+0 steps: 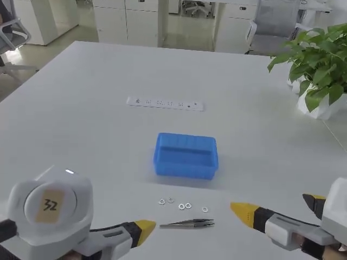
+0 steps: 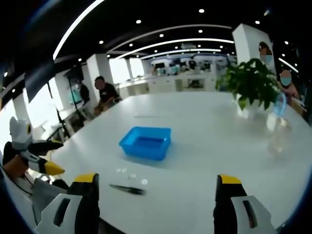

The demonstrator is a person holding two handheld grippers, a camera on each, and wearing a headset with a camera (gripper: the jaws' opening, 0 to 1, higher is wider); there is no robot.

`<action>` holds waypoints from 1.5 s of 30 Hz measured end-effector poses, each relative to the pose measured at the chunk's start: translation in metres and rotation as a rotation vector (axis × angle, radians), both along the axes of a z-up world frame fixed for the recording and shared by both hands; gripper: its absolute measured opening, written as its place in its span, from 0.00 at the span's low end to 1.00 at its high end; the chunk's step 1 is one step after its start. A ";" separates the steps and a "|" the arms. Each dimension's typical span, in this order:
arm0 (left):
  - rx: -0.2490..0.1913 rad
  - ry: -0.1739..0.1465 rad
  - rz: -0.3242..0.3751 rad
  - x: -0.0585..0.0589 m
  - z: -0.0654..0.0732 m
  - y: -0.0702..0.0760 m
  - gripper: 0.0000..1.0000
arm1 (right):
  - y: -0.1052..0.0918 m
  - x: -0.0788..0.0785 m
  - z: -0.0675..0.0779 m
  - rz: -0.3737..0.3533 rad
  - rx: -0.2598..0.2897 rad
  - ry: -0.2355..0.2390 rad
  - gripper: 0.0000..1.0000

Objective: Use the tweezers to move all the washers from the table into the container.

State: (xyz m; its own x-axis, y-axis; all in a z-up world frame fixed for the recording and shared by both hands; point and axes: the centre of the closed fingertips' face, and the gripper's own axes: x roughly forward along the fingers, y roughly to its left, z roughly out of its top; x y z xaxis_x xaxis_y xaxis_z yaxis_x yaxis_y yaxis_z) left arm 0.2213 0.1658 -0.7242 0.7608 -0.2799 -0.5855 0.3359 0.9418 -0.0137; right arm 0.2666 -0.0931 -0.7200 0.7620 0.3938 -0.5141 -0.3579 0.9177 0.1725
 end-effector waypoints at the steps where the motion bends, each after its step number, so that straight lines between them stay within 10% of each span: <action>1: 0.001 0.000 -0.001 0.000 0.000 0.000 0.96 | 0.000 0.000 0.000 0.000 0.000 0.001 0.98; 23: 0.072 0.001 -0.138 0.009 -0.010 -0.021 0.84 | 0.000 0.002 0.000 0.001 0.014 -0.001 0.98; 37: 0.143 0.128 -0.409 0.020 -0.042 -0.053 0.34 | -0.003 0.001 -0.005 -0.001 0.017 0.016 0.97; 45: 0.222 0.180 -0.543 0.028 -0.060 -0.066 0.25 | -0.002 0.000 -0.008 0.002 0.028 0.026 0.97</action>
State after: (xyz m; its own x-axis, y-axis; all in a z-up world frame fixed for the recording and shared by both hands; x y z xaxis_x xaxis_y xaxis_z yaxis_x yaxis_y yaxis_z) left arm 0.2498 0.1003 -0.7844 0.4276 -0.4564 -0.7802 0.7790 0.6239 0.0620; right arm 0.2661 -0.0955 -0.7283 0.7480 0.4097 -0.5222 -0.3547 0.9117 0.2072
